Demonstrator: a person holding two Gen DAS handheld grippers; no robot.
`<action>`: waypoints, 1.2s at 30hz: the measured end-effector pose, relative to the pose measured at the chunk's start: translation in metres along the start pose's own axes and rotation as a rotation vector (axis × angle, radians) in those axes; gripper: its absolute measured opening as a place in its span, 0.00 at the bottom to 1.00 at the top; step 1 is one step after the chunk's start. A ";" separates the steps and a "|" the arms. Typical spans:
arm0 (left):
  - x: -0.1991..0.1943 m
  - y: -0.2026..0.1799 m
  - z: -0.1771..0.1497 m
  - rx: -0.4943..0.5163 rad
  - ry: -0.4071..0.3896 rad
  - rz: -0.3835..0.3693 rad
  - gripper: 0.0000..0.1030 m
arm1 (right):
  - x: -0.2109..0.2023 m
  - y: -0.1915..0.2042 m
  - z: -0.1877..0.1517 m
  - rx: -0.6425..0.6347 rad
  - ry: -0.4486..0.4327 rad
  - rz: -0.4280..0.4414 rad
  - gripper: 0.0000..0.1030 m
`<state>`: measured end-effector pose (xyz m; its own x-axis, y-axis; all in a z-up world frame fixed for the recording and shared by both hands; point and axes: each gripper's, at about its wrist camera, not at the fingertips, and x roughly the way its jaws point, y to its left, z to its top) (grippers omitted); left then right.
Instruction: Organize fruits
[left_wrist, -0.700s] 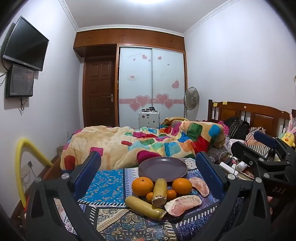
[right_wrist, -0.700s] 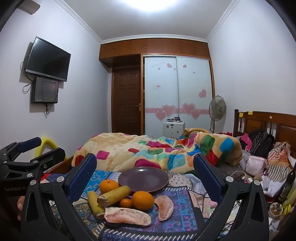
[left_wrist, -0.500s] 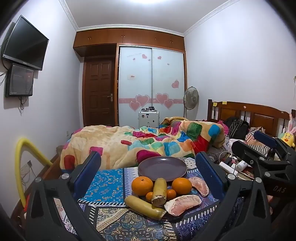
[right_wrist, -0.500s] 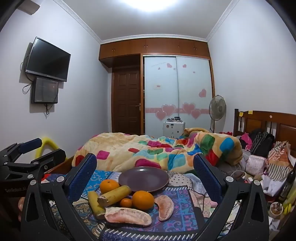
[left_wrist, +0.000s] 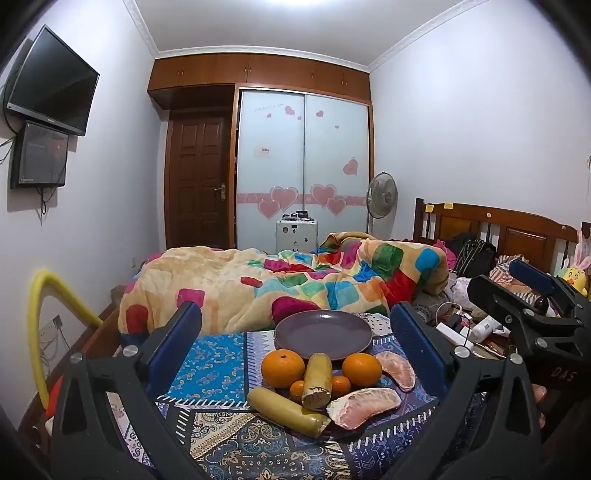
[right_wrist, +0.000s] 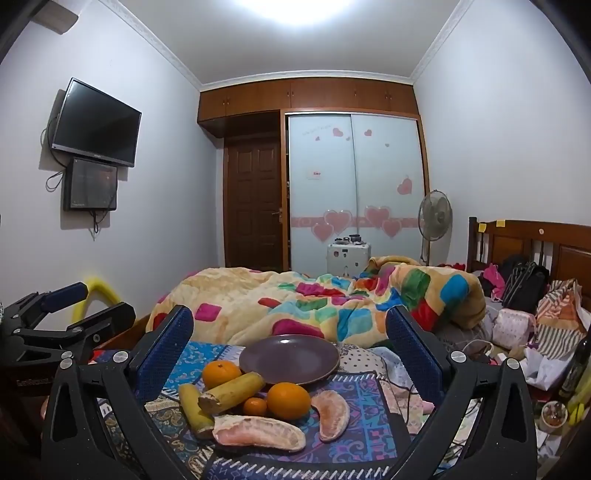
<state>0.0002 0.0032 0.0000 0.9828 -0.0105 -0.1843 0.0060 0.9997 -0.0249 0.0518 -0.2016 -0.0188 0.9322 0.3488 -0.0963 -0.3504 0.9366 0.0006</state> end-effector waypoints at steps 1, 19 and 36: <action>0.000 0.000 0.000 0.000 0.000 0.001 1.00 | -0.001 -0.002 0.002 0.009 -0.001 0.001 1.00; 0.001 -0.001 -0.005 -0.004 0.003 -0.002 1.00 | -0.001 0.000 0.000 0.021 0.007 0.009 1.00; 0.002 -0.001 -0.006 0.002 0.004 0.003 1.00 | 0.001 -0.003 -0.002 0.025 0.008 0.008 1.00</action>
<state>0.0011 0.0026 -0.0065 0.9821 -0.0081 -0.1881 0.0039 0.9997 -0.0225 0.0535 -0.2043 -0.0206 0.9287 0.3558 -0.1040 -0.3551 0.9345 0.0264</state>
